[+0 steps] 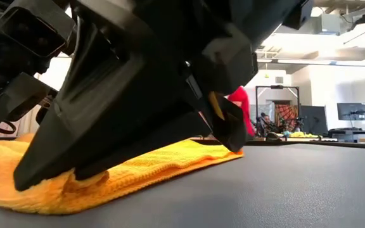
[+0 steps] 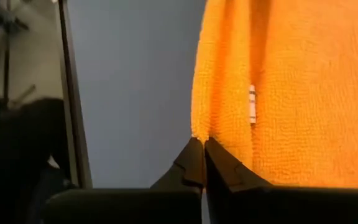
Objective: Roll towel
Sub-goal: Roll the orange microfiber towel
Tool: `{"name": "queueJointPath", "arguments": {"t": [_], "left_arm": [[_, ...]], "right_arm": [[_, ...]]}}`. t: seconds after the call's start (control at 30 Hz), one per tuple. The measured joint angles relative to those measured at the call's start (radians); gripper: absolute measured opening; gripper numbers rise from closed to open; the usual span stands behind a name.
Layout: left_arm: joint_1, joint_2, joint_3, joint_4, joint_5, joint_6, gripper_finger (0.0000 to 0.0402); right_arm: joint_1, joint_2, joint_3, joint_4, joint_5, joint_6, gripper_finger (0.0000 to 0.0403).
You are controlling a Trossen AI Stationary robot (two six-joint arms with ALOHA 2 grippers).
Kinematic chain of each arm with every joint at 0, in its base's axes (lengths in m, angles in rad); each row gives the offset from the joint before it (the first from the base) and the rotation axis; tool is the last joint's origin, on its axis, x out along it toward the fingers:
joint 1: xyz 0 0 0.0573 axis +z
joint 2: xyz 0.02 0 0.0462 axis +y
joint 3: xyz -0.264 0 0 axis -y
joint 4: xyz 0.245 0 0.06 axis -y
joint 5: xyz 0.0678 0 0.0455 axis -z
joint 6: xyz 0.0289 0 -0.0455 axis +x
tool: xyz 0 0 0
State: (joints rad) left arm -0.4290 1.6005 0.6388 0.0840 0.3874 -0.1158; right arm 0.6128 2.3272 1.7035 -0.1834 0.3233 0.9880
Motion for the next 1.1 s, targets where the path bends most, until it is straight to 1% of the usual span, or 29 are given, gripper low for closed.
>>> {"name": "queueJointPath", "arguments": {"t": [0.13, 0.23, 0.3, 0.4, 0.57, 0.67, 0.83, 1.0, 1.1], "left_arm": [[0.000, 0.000, 0.000, -0.001, 0.011, -0.005, 0.0000], [0.000, 0.000, 0.000, -0.004, 0.074, -0.047, 0.0000], [0.000, 0.000, 0.000, -0.002, 0.097, -0.084, 0.0000], [0.000, 0.000, 0.000, -0.006, 0.096, -0.122, 0.0000], [0.000, 0.000, 0.000, -0.007, 0.097, -0.153, 0.0000], [0.003, 0.000, 0.000, -0.008, 0.096, -0.171, 0.0000], [0.018, 0.000, 0.000, -0.003, 0.081, -0.184, 0.0000], [0.028, 0.000, 0.000, 0.003, 0.001, -0.163, 0.0001], [0.029, 0.000, 0.000, -0.001, -0.030, -0.146, 0.0013]], "right_arm": [[0.012, -0.001, -0.009, 0.007, 0.030, 0.151, 0.0016], [0.022, -0.001, -0.022, 0.012, 0.078, 0.279, 0.0017], [0.026, -0.002, -0.025, 0.017, 0.087, 0.339, 0.0017], [0.033, -0.002, -0.026, 0.049, 0.095, 0.366, 0.0017], [0.041, -0.002, -0.026, 0.166, 0.116, 0.387, 0.0017], [0.045, -0.002, -0.026, 0.152, 0.129, 0.461, 0.0017], [0.062, -0.003, -0.026, 0.090, 0.160, 0.589, 0.0017], [0.066, -0.001, -0.025, 0.012, 0.166, 0.666, 0.0018], [0.063, -0.001, -0.024, -0.015, 0.163, 0.681, 0.0018]]}}
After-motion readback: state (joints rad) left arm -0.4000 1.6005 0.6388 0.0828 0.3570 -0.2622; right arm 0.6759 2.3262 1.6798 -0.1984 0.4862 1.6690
